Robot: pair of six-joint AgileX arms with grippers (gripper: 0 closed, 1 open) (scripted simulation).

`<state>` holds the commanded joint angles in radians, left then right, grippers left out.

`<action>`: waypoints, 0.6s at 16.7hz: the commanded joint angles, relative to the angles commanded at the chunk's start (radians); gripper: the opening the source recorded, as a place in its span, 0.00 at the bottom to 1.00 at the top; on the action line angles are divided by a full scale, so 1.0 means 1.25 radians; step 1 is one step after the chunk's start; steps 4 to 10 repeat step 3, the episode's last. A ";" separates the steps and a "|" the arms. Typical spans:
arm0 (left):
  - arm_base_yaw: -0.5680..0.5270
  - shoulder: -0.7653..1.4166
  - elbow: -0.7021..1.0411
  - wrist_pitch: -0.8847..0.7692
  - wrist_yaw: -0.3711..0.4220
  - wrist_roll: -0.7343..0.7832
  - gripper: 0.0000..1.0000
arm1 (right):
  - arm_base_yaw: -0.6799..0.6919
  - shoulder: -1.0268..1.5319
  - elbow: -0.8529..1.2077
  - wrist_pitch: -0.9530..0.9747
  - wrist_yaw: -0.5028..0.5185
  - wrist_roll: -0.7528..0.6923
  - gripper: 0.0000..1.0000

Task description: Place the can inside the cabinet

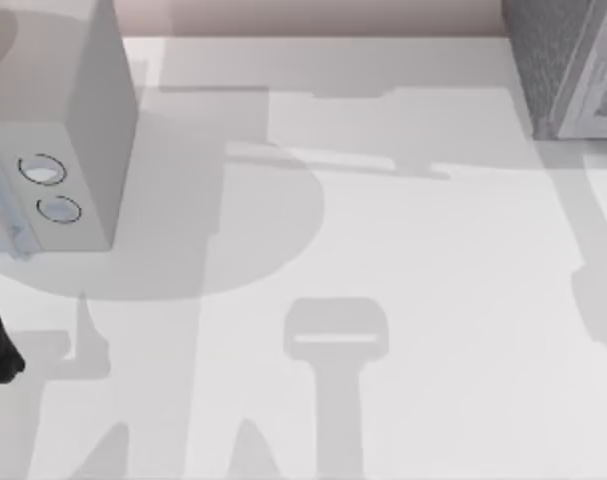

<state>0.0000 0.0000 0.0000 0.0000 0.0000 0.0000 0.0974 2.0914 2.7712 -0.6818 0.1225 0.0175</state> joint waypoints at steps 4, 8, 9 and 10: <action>0.000 0.000 0.000 0.000 0.000 0.000 1.00 | 0.000 0.000 0.000 0.000 0.000 0.000 1.00; 0.000 0.000 0.000 0.000 0.000 0.000 1.00 | 0.000 0.000 0.000 0.000 0.000 0.000 1.00; 0.000 0.000 0.000 0.000 0.000 0.000 1.00 | 0.000 0.000 0.000 0.000 0.000 0.000 1.00; 0.000 0.000 0.000 0.000 0.000 0.000 1.00 | 0.000 0.000 0.000 0.000 0.000 0.000 1.00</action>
